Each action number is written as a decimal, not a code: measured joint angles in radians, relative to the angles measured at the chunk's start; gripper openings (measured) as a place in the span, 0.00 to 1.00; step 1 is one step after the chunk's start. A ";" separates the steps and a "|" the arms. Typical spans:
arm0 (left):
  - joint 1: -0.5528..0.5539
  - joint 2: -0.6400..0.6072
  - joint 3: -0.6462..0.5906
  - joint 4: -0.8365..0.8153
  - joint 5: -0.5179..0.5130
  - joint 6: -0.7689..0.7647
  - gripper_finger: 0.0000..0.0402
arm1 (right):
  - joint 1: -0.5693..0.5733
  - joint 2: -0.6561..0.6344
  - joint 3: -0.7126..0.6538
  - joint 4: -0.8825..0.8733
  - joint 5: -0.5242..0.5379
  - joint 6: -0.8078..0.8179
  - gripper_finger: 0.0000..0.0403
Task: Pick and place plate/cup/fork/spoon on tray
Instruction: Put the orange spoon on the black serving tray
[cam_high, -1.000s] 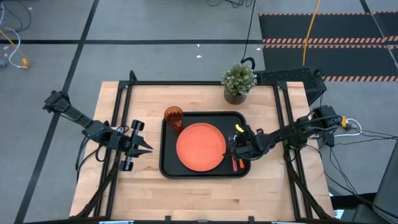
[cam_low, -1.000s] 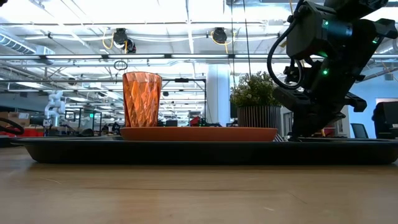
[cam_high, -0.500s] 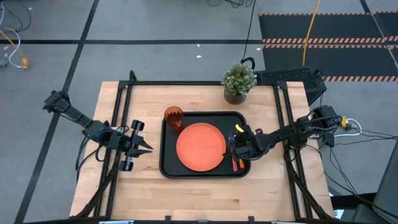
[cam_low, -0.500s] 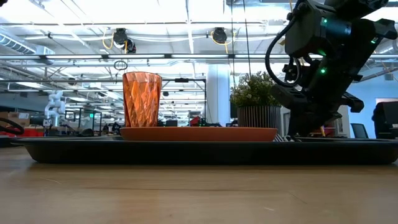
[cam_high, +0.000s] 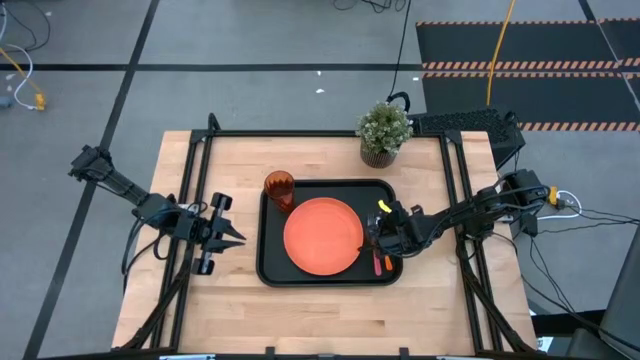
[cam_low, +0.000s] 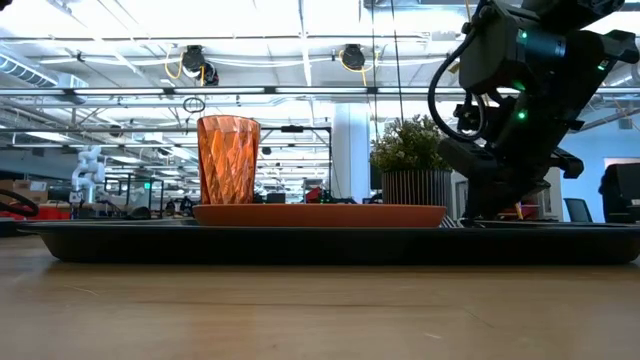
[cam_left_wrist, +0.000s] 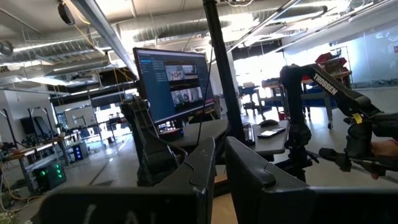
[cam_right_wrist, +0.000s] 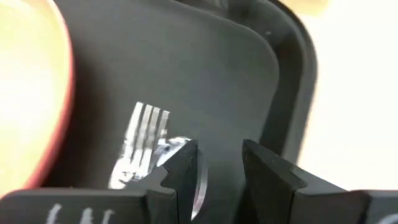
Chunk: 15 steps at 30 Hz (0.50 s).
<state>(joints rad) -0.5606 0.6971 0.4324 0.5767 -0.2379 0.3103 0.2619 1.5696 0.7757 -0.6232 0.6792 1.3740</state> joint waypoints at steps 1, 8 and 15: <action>0.000 0.000 0.000 0.000 0.000 0.000 0.10 | 0.000 0.000 0.000 -0.018 0.000 -0.004 0.29; 0.000 0.000 0.000 0.000 0.000 0.003 0.10 | 0.000 0.000 0.000 -0.101 -0.049 0.000 0.29; 0.000 0.000 0.000 -0.001 0.000 0.003 0.10 | 0.000 0.000 0.000 -0.092 -0.052 0.001 0.29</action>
<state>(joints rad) -0.5610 0.6971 0.4324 0.5758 -0.2379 0.3130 0.2619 1.5696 0.7757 -0.7152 0.6270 1.3751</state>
